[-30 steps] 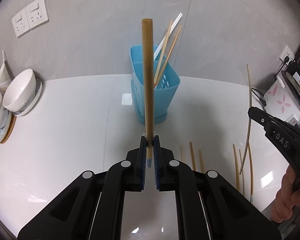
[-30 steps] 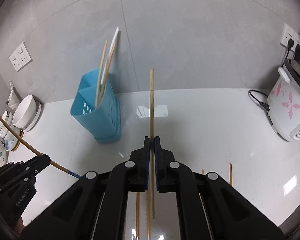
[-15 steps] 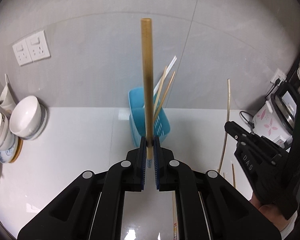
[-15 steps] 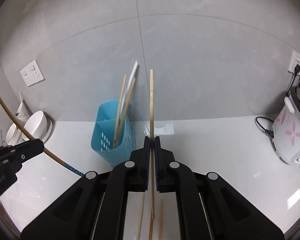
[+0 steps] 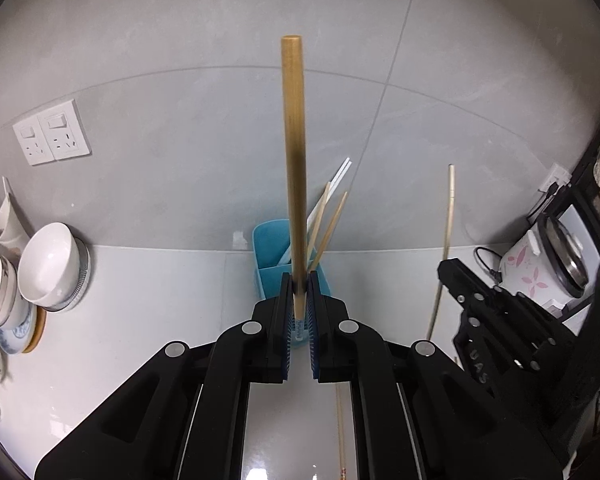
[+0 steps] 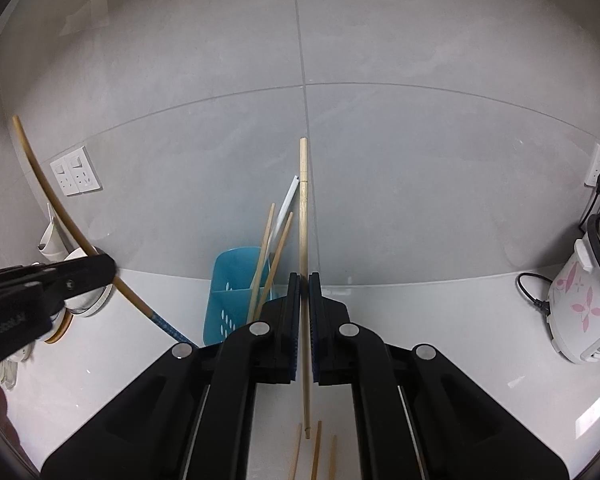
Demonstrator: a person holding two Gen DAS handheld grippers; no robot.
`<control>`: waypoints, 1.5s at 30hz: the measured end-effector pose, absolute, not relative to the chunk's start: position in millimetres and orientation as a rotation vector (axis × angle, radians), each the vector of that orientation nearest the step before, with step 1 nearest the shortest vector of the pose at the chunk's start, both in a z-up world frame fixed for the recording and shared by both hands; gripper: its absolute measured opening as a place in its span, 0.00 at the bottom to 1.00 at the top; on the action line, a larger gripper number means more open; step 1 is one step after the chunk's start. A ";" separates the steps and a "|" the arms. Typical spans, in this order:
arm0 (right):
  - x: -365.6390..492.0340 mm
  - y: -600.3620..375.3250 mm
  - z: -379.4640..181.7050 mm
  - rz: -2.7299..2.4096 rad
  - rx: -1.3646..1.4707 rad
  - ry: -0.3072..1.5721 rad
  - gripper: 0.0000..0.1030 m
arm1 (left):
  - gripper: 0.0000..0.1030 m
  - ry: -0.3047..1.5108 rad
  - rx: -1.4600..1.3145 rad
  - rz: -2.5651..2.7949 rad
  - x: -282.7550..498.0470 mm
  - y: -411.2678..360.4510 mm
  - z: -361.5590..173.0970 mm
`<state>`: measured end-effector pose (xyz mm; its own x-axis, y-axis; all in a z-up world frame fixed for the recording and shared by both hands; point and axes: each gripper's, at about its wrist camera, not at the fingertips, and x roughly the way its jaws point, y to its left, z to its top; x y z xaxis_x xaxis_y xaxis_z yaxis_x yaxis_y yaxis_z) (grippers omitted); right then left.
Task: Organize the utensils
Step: 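Lift both held chopsticks and carry them to the blue utensil holder, then open the left tool to drop its chopstick into the holder while the right tool holds its chopstick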
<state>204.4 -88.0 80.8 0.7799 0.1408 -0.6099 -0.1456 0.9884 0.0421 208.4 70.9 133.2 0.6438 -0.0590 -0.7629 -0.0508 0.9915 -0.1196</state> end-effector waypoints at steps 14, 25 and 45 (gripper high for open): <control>246.1 -87.2 52.1 0.166 0.037 0.710 0.03 | 0.06 0.990 -0.139 -0.026 271.1 81.4 74.2; 273.7 -75.8 27.6 0.190 0.020 0.770 0.03 | 0.37 0.979 -0.147 0.007 291.0 94.8 49.8; 290.4 -48.0 26.0 0.307 0.108 0.580 0.04 | 0.94 0.817 -0.184 0.078 248.6 147.7 32.5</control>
<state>290.4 -48.0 26.0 0.7927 0.3149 -0.5220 -0.2544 0.9490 0.1863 248.6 147.7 32.5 0.6823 -0.0014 -0.7311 -0.1402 0.9812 -0.1327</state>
